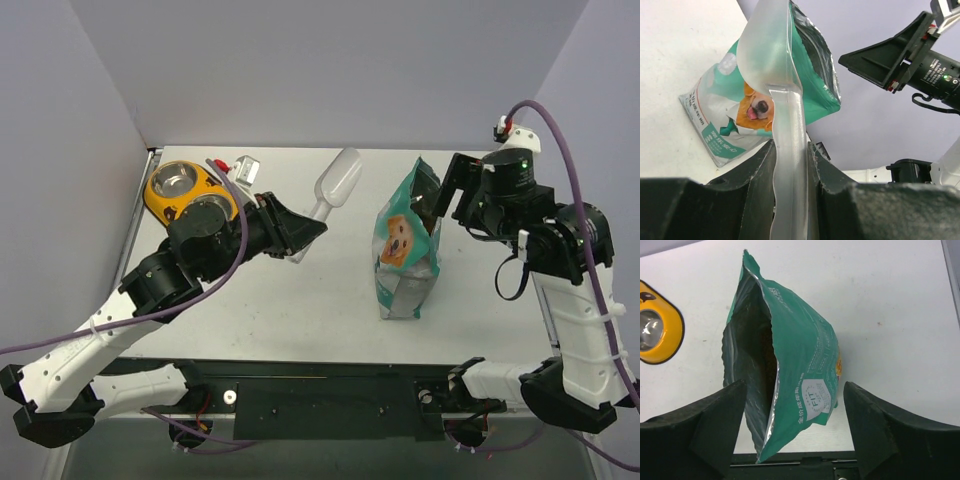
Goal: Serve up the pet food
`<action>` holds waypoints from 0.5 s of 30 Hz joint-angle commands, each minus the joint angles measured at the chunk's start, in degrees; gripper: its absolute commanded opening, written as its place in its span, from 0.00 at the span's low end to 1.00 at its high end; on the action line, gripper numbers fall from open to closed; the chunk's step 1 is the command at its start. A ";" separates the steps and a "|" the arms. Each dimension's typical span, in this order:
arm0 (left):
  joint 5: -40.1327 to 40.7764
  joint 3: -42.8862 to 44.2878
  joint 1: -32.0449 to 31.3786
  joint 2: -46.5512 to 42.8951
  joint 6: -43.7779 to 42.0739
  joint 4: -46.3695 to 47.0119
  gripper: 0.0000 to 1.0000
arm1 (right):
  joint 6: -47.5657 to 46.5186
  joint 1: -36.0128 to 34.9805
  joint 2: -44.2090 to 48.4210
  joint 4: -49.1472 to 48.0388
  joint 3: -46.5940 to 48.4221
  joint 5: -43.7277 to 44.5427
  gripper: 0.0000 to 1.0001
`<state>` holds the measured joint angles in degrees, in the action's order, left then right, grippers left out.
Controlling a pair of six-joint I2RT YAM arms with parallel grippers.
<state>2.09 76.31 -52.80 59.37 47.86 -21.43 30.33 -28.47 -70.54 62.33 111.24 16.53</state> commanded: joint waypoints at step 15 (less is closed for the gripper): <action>4.15 0.24 0.06 -4.09 -0.83 -1.33 0.00 | 2.72 -0.71 -11.37 3.33 -1.45 6.76 0.47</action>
<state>5.15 72.66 -52.77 56.90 48.66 -23.44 30.02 -28.60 -81.69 64.16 111.44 21.17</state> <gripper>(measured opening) 0.349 0.473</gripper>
